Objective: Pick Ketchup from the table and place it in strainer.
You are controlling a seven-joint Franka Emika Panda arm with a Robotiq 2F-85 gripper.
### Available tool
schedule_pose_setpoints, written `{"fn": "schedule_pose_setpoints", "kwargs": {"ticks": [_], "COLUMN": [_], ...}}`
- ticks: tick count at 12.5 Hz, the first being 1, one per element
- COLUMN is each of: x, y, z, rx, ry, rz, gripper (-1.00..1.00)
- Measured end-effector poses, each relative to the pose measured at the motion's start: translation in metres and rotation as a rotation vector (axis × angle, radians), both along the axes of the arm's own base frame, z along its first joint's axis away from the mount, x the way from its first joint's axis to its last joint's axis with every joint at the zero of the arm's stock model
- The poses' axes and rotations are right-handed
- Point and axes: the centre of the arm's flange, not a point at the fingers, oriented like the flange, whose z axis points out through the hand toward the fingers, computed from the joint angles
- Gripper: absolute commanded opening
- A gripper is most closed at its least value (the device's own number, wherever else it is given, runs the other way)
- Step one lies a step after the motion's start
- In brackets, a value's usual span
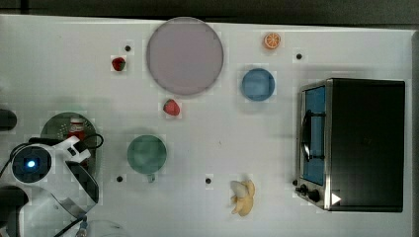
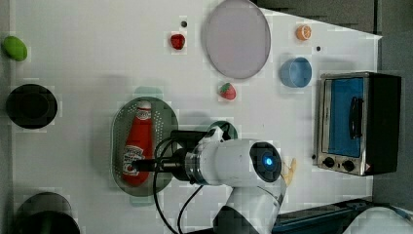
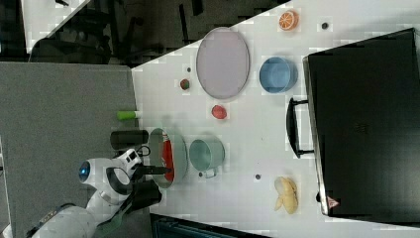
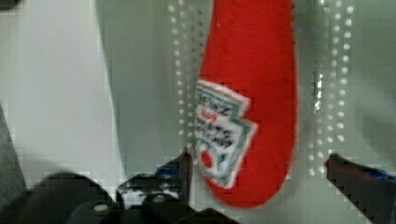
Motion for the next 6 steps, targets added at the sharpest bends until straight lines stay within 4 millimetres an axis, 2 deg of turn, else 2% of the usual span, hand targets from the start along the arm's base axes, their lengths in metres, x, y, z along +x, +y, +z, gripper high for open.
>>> {"fn": "schedule_pose_setpoints", "kwargs": {"ticks": [2,4,6], "x": [0.011,0.028,0.049], "y": [-0.005,-0.015,-0.040], "z": [0.025,0.075,0.138], "rx": [-0.023,-0.060,-0.133], "ry": [-0.041,-0.108,-0.155], "rz": [-0.069,-0.130,-0.194], "gripper": [1.00,1.00,1.00]}}
